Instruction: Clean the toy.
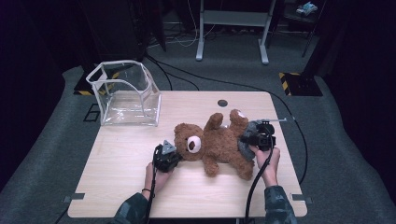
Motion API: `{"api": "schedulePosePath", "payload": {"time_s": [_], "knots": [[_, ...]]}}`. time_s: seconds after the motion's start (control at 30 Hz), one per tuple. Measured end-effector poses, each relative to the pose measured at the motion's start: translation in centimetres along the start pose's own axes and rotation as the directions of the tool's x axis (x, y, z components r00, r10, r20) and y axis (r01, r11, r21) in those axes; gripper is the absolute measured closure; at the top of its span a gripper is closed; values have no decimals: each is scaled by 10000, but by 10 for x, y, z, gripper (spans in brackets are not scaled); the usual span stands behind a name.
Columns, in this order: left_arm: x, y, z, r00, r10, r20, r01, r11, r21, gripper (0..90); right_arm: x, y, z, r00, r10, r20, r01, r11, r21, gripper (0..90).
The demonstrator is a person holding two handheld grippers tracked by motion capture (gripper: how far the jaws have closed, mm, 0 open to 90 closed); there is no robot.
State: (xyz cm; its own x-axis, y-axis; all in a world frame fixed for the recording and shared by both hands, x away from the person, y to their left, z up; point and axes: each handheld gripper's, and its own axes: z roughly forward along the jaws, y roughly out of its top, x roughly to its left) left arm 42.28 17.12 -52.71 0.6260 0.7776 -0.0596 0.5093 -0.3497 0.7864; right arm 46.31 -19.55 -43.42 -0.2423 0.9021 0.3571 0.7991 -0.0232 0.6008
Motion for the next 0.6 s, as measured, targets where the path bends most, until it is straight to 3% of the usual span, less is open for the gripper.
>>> {"api": "schedulePosePath", "payload": {"time_s": [0.13, 0.17, 0.23, 0.43, 0.57, 0.6], "knots": [[0, 0, 0, 10000, 48, -29, -48, 10000, 28, 878, 5, 17, -14, 10000, -54, 82, 60, 9971, -758, 742], [0, 0, 0, 10000, 49, -27, -49, 10000, 29, 878, 5, 21, -15, 9996, -274, 117, 284, 9952, -938, 742], [0, 0, 0, 10000, 37, -5, -37, 10000, 6, 878, 9, 29, -20, 9996, -184, 197, 206, 9923, -1218, 742], [0, 0, 0, 10000, 3, 5, -3, 10000, -1, 878, 27, 45, -30, 9969, -676, 397, 746, 9736, -2159, 742], [0, 0, 0, 10000, 27, 5, -27, 10000, 6, 878, 42, 43, -32, 9932, -1163, 86, 1144, 9566, -2679, 740], [0, 0, 0, 10000, 7, -2, -7, 10000, 20, 877, 45, 42, -30, 9913, -1313, 62, 1284, 9570, -2603, 740]]}}
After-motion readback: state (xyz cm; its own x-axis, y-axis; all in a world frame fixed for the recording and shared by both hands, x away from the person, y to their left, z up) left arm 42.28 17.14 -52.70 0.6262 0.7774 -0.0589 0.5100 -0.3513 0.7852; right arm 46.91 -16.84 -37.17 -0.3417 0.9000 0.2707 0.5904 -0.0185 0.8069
